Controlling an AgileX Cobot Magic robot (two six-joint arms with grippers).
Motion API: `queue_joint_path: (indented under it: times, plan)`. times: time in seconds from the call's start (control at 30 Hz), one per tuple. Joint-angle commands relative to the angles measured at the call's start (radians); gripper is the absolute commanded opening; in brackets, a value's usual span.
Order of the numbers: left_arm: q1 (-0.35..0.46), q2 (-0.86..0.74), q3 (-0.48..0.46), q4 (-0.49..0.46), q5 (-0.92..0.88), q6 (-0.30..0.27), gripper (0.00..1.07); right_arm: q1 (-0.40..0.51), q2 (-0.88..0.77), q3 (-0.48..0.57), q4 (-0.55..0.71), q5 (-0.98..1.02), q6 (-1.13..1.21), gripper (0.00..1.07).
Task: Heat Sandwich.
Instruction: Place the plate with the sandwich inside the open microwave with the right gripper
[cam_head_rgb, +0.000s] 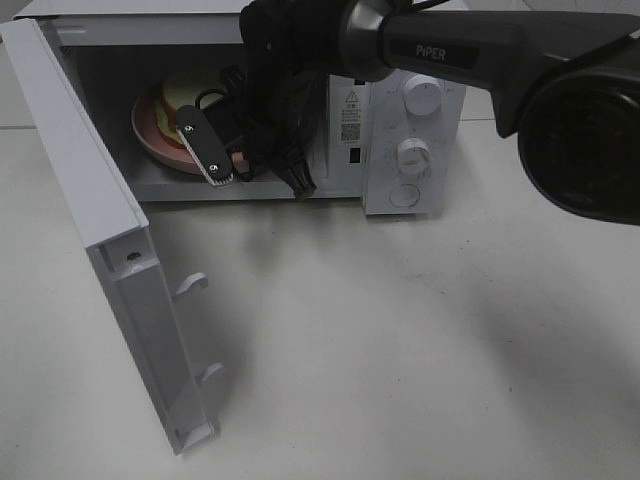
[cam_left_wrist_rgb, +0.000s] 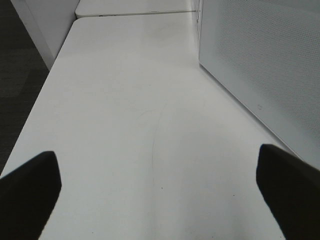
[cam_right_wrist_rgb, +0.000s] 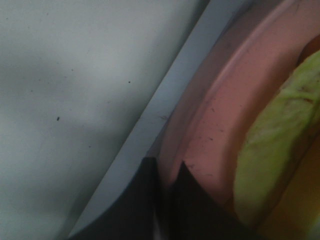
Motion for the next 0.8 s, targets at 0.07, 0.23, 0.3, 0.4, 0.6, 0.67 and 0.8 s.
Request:
queue_joint_path:
  times: [0.07, 0.23, 0.3, 0.4, 0.6, 0.67, 0.8]
  plan:
    - [0.001, -0.025, 0.002, 0.0, -0.006, -0.007, 1.0, -0.001, 0.015, -0.04, -0.009, -0.055, 0.011, 0.06]
    - [0.001, -0.025, 0.002, 0.0, -0.006, -0.007, 1.0, -0.001, 0.038, -0.077, -0.01, -0.063, 0.027, 0.07]
    - [0.001, -0.025, 0.002, 0.0, -0.006, -0.007, 1.0, -0.001, 0.043, -0.084, -0.01, -0.063, 0.027, 0.07]
    - [0.001, -0.025, 0.002, 0.0, -0.006, -0.007, 1.0, -0.001, 0.061, -0.107, -0.025, -0.064, 0.035, 0.08]
    - [0.001, -0.025, 0.002, 0.0, -0.006, -0.007, 1.0, -0.004, 0.079, -0.123, -0.03, -0.084, 0.077, 0.12]
    - [0.001, -0.025, 0.002, 0.0, -0.006, -0.007, 1.0, -0.004, 0.079, -0.123, -0.031, -0.089, 0.085, 0.13]
    - [0.001, -0.025, 0.002, 0.0, -0.006, -0.007, 1.0, -0.004, 0.079, -0.128, -0.057, -0.093, 0.125, 0.16]
